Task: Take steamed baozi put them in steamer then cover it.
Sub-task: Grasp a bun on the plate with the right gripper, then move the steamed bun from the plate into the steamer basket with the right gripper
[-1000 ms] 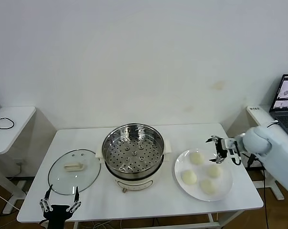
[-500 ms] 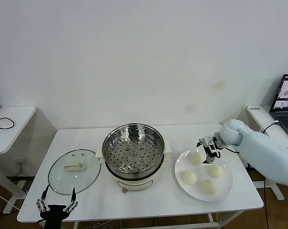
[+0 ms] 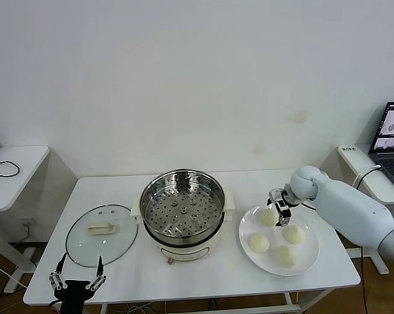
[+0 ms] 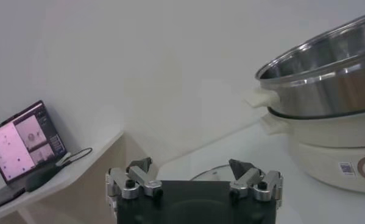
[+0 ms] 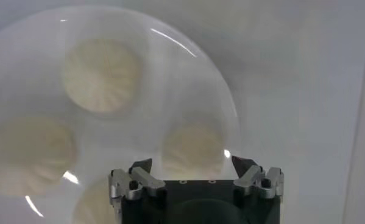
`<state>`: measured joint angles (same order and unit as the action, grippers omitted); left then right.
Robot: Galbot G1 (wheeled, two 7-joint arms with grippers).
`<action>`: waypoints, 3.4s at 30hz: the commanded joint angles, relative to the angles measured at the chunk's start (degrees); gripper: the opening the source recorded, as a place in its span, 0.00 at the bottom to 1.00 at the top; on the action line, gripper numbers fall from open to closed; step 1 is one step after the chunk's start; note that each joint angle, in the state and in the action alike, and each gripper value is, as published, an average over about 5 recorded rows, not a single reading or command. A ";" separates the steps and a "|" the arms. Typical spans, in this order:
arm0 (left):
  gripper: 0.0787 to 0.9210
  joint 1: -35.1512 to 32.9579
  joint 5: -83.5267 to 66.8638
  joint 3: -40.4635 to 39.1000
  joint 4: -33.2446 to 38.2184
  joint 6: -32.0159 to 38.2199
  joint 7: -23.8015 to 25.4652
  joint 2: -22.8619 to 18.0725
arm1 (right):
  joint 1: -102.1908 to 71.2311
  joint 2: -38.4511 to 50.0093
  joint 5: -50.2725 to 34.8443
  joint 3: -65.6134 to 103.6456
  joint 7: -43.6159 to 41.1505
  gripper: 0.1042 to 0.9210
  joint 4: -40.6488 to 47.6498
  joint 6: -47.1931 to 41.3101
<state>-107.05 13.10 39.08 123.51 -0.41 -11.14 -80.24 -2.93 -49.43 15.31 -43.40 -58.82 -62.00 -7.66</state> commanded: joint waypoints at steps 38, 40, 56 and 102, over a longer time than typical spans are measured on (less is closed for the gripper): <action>0.88 -0.09 -1.48 0.69 -0.08 0.15 -0.10 1.55 | 27.84 4.46 -16.91 -13.05 -3.02 0.61 -10.71 -0.55; 0.88 0.02 -2.15 0.78 -0.18 0.08 0.07 1.79 | 32.33 3.56 -18.92 -15.77 -2.86 0.61 -11.27 -0.41; 0.88 1.57 -11.76 0.55 -1.10 -1.00 2.74 2.34 | 41.29 -17.24 -31.78 -24.67 2.75 0.61 -11.44 3.86; 0.88 0.14 -10.42 1.83 2.00 -0.88 2.19 0.42 | 25.66 -32.70 2.21 -27.49 9.06 0.63 9.30 31.73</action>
<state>-106.94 2.75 40.88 125.46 -1.29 -8.96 -79.84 23.59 -81.01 14.30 -71.00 -50.19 -55.63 21.77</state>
